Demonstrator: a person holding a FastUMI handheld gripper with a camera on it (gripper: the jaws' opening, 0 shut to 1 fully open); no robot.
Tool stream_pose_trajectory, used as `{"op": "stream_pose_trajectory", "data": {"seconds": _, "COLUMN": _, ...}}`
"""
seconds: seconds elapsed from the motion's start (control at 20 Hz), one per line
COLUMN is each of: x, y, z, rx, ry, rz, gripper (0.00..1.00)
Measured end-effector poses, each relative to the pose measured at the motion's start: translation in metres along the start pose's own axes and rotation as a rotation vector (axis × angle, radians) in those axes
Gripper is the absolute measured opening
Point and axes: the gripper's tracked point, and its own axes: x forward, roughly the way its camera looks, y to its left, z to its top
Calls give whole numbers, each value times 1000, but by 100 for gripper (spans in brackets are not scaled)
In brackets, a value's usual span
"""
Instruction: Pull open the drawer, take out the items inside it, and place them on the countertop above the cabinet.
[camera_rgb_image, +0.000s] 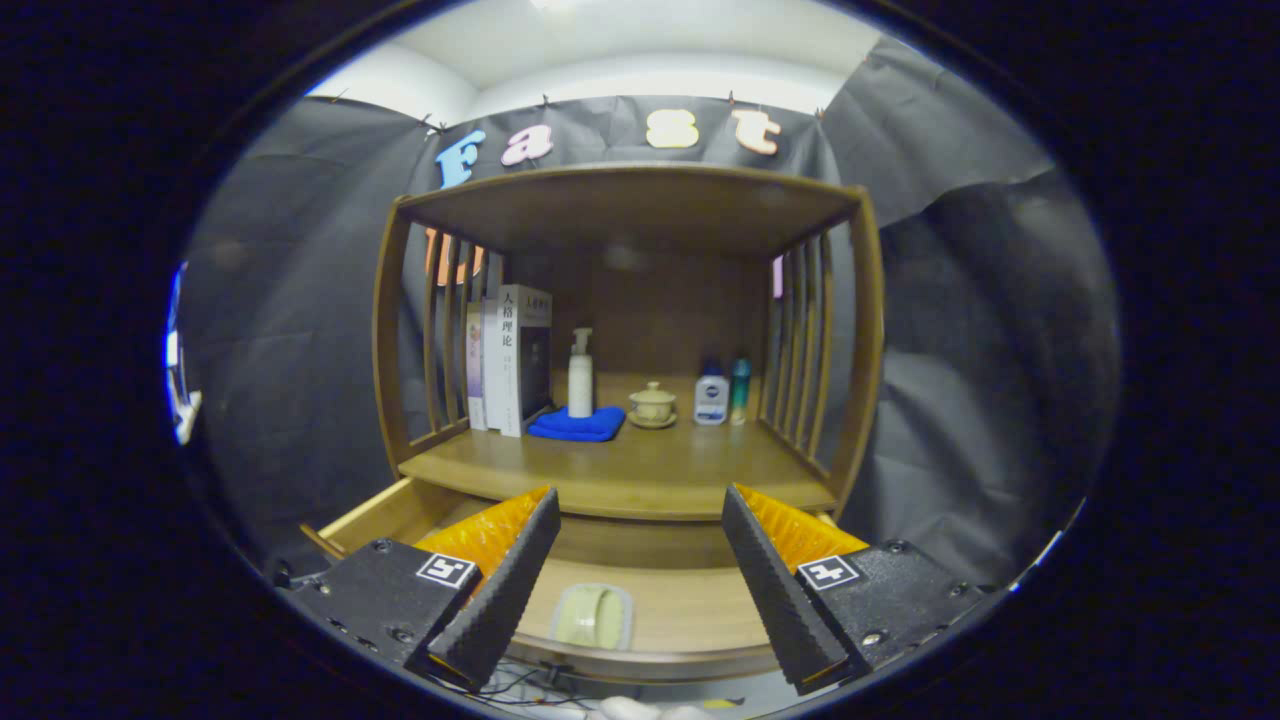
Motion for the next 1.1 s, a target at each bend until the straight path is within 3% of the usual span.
{"op": "stream_pose_trajectory", "data": {"seconds": 0.35, "x": 71, "y": 17, "z": -25, "rx": -19, "ry": 352, "rz": 20, "gripper": 100}}
{"op": "stream_pose_trajectory", "data": {"seconds": 0.55, "x": 88, "y": 26, "z": -57, "rx": -61, "ry": 546, "rz": 37, "gripper": 92}}
{"op": "stream_pose_trajectory", "data": {"seconds": 0.9, "x": 78, "y": 30, "z": -140, "rx": 27, "ry": 953, "rz": 29, "gripper": 75}}
{"op": "stream_pose_trajectory", "data": {"seconds": 1.1, "x": 76, "y": 25, "z": -160, "rx": 15, "ry": 1023, "rz": -6, "gripper": 64}}
